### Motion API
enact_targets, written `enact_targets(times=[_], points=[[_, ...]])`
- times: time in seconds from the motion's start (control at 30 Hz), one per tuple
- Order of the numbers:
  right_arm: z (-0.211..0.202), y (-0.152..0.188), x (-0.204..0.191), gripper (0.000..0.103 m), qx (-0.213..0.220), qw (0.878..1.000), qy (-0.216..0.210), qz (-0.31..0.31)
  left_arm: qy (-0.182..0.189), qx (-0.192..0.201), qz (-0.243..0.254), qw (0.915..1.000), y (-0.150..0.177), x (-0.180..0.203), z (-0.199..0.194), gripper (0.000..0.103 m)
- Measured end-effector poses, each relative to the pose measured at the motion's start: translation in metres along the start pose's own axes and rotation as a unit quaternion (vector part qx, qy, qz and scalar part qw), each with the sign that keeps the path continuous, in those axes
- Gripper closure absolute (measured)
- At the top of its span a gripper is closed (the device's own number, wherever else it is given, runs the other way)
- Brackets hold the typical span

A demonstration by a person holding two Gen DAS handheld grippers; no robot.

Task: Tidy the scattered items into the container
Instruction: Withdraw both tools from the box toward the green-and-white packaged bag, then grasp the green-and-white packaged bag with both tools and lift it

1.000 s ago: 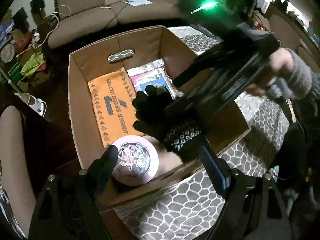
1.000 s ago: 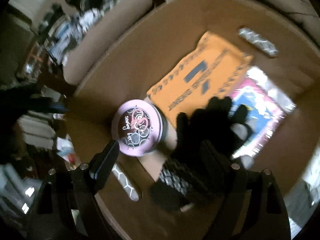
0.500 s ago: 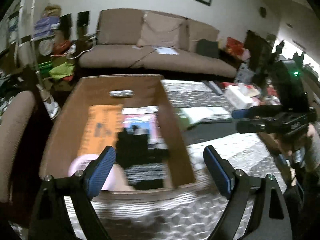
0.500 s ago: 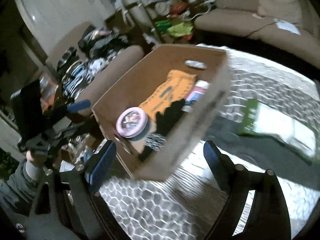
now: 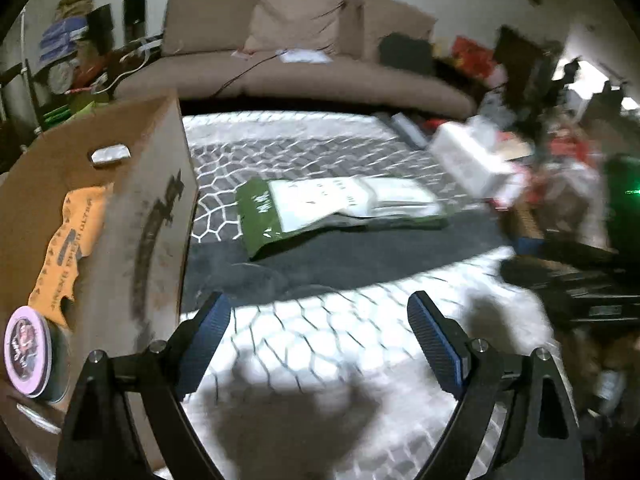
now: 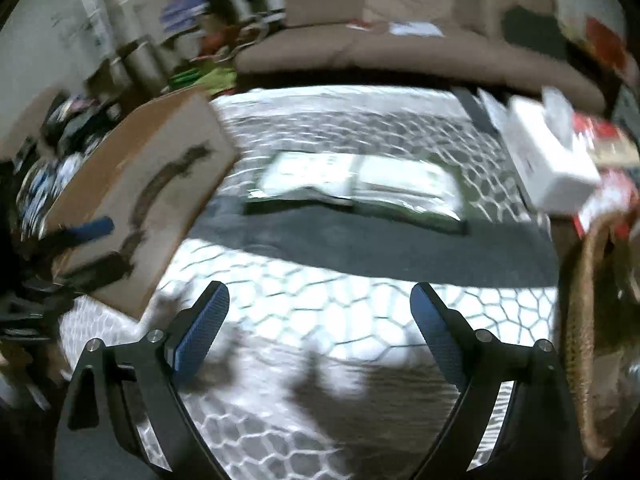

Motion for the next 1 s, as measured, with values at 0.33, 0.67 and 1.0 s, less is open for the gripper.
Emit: enact_targets(times=[0.33,0.67,1.0], points=[[0.092,-0.044,0.121,0.015,-0.024,0.997,0.075,0.026,-0.117,-0.030,-0.006,0.9927,-0.026,-0.043,0.114,0.012],[0.153,-0.047,0.122,0.027,-0.071,0.997,0.031,0.006,-0.072,-0.052,-0.016,0.9959,-0.021,-0.042,0.146,0.012],[0.153,-0.053,0.124,0.068,-0.058,0.998,0.031,0.019,-0.071,-0.057,0.037,0.9951,-0.021,-0.027,0.159,0.060]])
Point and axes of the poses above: each gripper's, at about its wrist camera, not at the fingertips, and z roughly the way its jaws point, x to its right, y to its underside, the point moved 10 cm from there along z, roughly the way its jaws point, and after that the axes turned 1 degree about -x, right-handed, at the moved point
